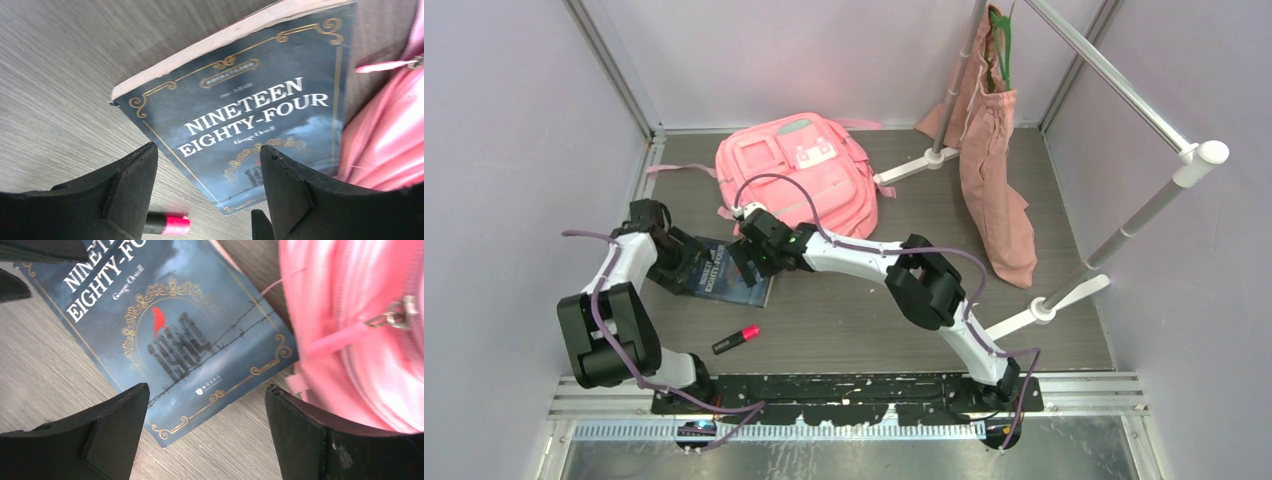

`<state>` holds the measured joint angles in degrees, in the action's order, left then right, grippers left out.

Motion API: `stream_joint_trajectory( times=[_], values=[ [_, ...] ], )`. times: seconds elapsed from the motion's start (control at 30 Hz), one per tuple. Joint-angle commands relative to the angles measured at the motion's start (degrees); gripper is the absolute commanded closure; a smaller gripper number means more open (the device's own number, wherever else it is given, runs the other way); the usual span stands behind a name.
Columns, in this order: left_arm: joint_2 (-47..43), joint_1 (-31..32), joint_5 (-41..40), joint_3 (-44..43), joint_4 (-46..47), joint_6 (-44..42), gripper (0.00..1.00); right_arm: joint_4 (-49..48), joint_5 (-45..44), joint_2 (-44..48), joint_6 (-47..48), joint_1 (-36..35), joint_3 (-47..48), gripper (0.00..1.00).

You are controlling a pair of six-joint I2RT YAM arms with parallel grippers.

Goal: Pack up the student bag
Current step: Adjust the book at the center of the board.

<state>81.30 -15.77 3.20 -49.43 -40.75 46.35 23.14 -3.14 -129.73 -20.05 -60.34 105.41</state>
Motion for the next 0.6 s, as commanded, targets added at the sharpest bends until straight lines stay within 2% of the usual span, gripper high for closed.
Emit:
stream_joint_trajectory(
  times=[0.0,0.13,0.27,0.4,0.57],
  values=[
    [-3.49,-0.22,2.67,-4.77,1.93,-3.2,0.25,-1.13,-7.37,6.6,0.48,-0.08,-1.59,0.09],
    [-2.14,2.67,3.62,-9.78,3.19,-3.05,0.25,-9.94,-8.07,13.68,-2.41,0.08,-12.55,0.09],
    [5.28,8.49,3.28,-15.76,5.11,1.13,0.25,-16.55,-9.78,21.22,-4.89,0.09,-22.0,0.09],
    [12.9,13.14,0.36,-19.62,7.29,6.93,0.26,-17.74,-12.14,27.17,-5.72,0.13,-29.28,0.09],
    [17.84,15.31,-1.0,-20.12,14.08,12.55,0.3,-17.2,-13.92,32.31,-6.34,0.07,-35.65,0.09]
  ],
)
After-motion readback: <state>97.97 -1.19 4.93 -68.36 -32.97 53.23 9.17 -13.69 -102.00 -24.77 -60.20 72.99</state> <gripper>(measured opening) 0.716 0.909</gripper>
